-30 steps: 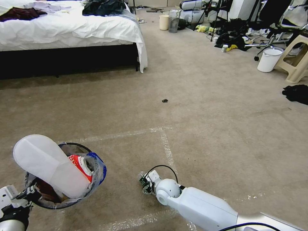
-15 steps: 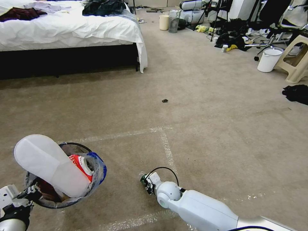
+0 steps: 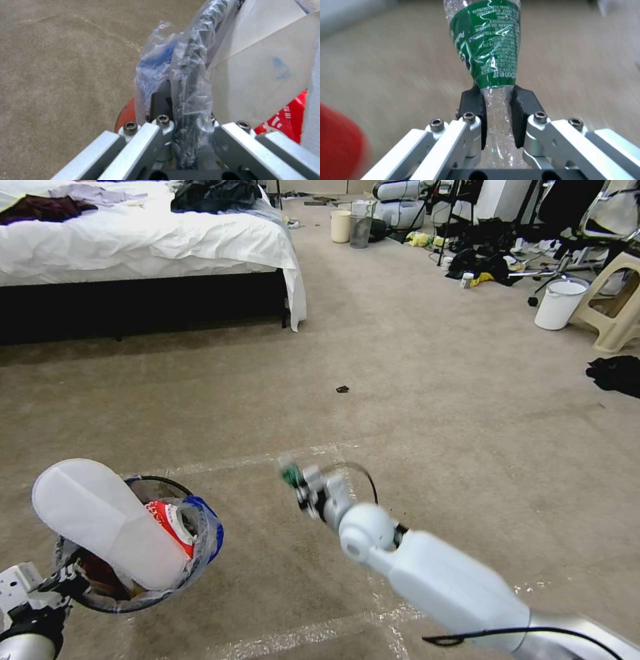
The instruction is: Pick up the trash bin and place the garbage on the floor into it.
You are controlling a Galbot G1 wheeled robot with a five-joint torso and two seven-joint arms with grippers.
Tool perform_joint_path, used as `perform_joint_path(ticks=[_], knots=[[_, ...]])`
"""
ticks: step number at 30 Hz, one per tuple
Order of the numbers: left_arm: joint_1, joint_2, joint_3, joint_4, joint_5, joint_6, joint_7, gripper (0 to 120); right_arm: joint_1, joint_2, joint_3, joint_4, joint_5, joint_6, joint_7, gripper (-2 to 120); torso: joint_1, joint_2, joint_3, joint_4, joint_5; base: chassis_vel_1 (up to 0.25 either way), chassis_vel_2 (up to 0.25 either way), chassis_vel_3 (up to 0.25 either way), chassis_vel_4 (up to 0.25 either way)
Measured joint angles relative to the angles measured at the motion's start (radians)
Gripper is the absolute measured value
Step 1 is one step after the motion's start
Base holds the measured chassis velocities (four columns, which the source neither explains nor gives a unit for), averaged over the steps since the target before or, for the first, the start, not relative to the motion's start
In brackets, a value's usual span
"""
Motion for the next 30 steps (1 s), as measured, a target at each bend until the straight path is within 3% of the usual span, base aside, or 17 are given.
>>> perform_joint_path(ticks=[2, 5, 6, 8, 11, 18, 30], knots=[[0.0, 0.0, 0.0, -0.001, 0.0, 0.001, 0.0, 1, 0.008, 0.006, 0.001, 0.009, 0.003, 0.026, -0.015, 13, 0.0, 0.0, 0.0, 0.0, 0.0, 0.0, 0.0, 0.0, 0.0], [0.001, -0.003, 0.004, -0.008, 0.002, 0.005, -0.001, 1, 0.068, 0.053, -0.024, 0.035, 0.048, 0.284, -0.182, 13, 0.0, 0.0, 0.0, 0.0002, 0.0, 0.0, 0.0, 0.0, 0.0], [0.001, -0.003, 0.004, -0.008, 0.002, 0.005, -0.001, 1, 0.068, 0.053, -0.024, 0.035, 0.048, 0.284, -0.182, 13, 0.0, 0.0, 0.0, 0.0002, 0.0, 0.0, 0.0, 0.0, 0.0], [0.002, -0.004, 0.005, -0.013, 0.004, 0.008, -0.001, 1, 0.096, 0.082, -0.07, 0.031, 0.082, 0.398, -0.256, 13, 0.0, 0.0, 0.0, 0.0002, 0.0, 0.0, 0.0, 0.0, 0.0], [0.002, -0.006, 0.005, -0.016, 0.005, 0.01, -0.002, 1, 0.117, 0.104, -0.126, 0.027, 0.118, 0.453, -0.285, 13, 0.0, 0.0, 0.0, 0.0002, -0.0001, 0.0, 0.0, 0.0, 0.0], [0.001, -0.01, 0.004, -0.026, 0.005, 0.016, -0.003, 1, 0.167, 0.143, -0.291, 0.046, 0.202, 0.481, -0.294, 13, 0.0, 0.0, 0.0, 0.0002, -0.0002, 0.0, 0.0, 0.0, 0.0], [0.001, -0.014, -0.001, -0.038, -0.001, 0.018, -0.011, 1, 0.169, 0.158, -0.463, -0.043, 0.159, 0.485, -0.273, 13, 0.0, 0.0, 0.0, 0.0001, 0.0, 0.0, 0.0, 0.0, 0.0]])
